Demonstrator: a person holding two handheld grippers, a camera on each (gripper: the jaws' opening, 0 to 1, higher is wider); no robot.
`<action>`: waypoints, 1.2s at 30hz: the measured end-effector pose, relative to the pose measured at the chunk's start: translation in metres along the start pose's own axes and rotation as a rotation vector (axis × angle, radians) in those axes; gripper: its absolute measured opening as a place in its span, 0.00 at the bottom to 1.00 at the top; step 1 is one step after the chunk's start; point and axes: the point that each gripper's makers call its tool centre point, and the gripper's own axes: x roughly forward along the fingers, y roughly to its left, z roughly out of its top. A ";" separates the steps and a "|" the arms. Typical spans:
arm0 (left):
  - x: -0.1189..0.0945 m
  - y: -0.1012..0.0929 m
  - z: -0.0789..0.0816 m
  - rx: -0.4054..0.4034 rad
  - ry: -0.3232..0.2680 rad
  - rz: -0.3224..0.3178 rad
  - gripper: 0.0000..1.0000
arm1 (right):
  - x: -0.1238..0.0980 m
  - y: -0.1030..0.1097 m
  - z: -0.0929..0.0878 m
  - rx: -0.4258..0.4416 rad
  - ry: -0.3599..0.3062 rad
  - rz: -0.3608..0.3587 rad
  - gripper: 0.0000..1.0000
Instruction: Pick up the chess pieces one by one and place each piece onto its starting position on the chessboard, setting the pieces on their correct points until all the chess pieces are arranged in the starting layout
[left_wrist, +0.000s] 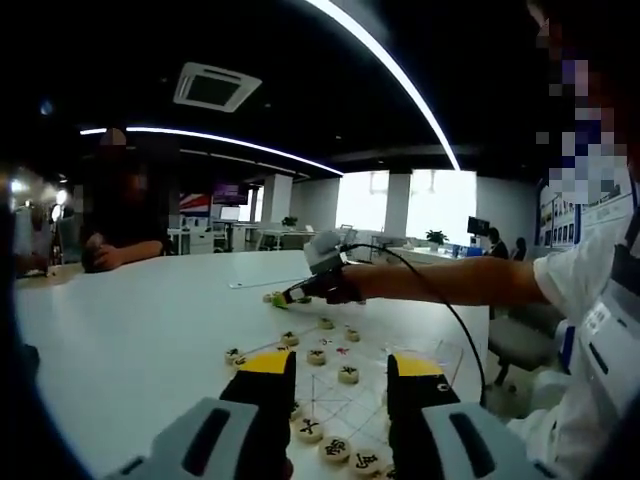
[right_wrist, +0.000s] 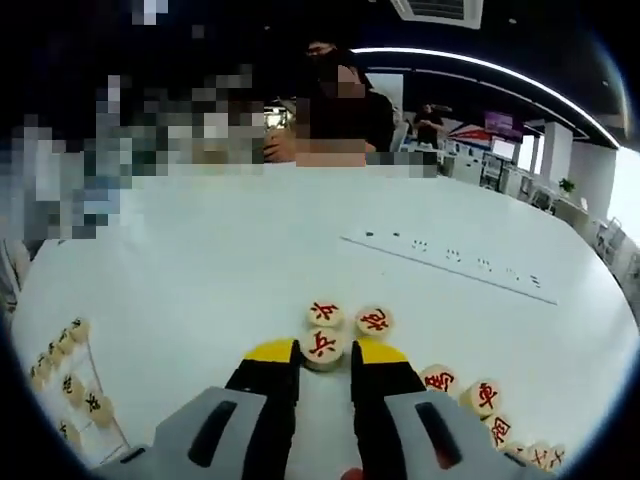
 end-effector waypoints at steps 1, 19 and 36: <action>0.000 0.000 0.000 0.000 0.000 -0.001 0.38 | -0.001 0.001 -0.001 -0.007 0.000 -0.001 0.19; -0.001 -0.002 0.001 0.007 0.003 -0.001 0.38 | -0.077 0.031 0.006 -0.072 -0.058 0.117 0.19; -0.001 -0.004 0.000 0.016 0.013 -0.002 0.38 | -0.202 0.089 -0.030 -0.051 -0.179 0.247 0.19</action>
